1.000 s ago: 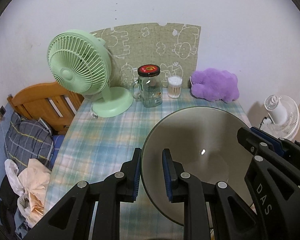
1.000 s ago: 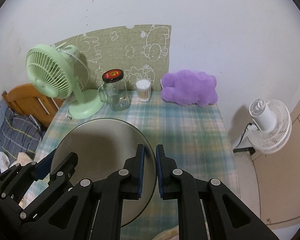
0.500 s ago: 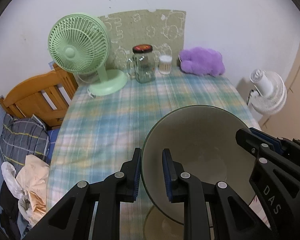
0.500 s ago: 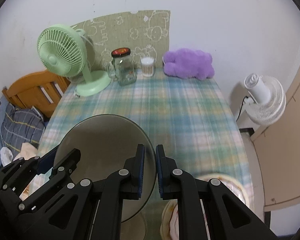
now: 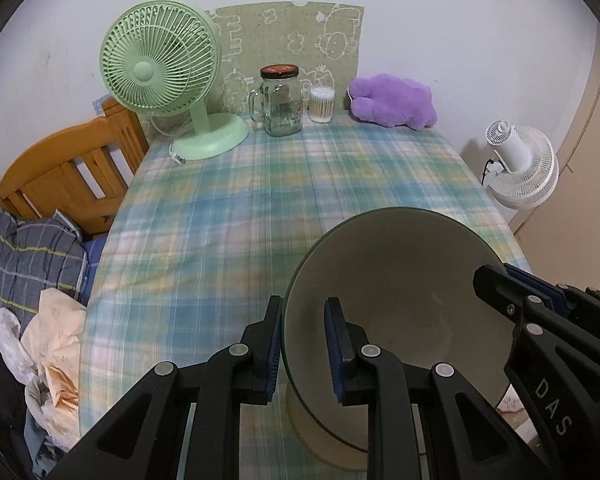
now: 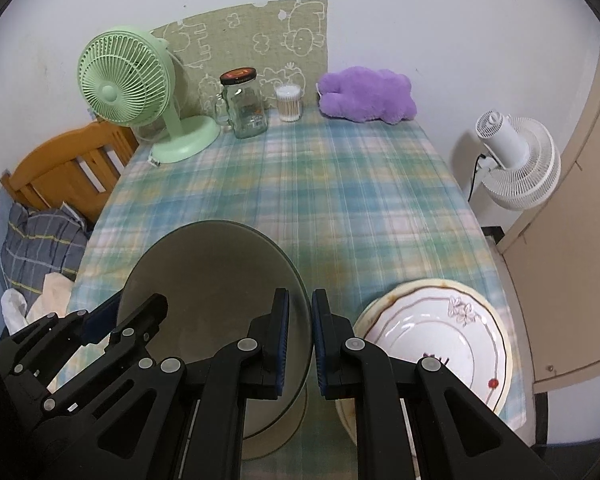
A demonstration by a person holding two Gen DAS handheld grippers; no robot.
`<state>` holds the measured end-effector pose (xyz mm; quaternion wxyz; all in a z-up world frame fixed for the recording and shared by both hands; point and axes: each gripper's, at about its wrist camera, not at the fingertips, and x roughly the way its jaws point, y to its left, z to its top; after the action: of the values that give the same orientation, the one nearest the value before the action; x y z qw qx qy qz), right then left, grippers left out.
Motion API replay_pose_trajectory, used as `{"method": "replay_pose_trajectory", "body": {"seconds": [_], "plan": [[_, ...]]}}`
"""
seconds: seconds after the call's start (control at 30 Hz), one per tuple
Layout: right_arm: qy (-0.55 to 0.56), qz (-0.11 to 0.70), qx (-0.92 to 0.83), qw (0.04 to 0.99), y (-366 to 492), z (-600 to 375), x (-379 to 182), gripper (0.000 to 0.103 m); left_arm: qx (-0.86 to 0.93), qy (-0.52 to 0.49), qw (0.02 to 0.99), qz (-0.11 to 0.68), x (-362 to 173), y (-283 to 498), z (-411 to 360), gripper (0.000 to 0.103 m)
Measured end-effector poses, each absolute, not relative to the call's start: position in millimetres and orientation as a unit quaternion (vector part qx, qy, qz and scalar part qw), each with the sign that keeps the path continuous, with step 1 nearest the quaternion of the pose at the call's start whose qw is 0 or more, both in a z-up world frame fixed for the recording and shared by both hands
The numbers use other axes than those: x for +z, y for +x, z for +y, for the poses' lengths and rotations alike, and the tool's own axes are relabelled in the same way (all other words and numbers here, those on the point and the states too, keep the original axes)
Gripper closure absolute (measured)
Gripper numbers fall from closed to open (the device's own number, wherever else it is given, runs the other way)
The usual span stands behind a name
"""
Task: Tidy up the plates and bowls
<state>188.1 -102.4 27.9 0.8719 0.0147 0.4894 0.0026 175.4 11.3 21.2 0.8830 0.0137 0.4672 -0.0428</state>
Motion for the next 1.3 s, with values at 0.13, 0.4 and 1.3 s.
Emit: {"method": "replay_pose_trajectory", "body": {"seconds": [0.13, 0.4, 1.3], "plan": [[0.01, 0.495, 0.003, 0.869, 179, -99, 25, 0.088, -0.042, 0.007, 0.878, 0.477, 14, 169, 15, 0.085], [0.009, 0.519, -0.003, 0.855, 172, -96, 3, 0.088, -0.042, 0.01, 0.864, 0.501, -8, 163, 15, 0.085], [0.022, 0.549, 0.0, 0.835, 170, -102, -26, 0.087, -0.052, 0.01, 0.853, 0.52, -28, 159, 10, 0.062]]}}
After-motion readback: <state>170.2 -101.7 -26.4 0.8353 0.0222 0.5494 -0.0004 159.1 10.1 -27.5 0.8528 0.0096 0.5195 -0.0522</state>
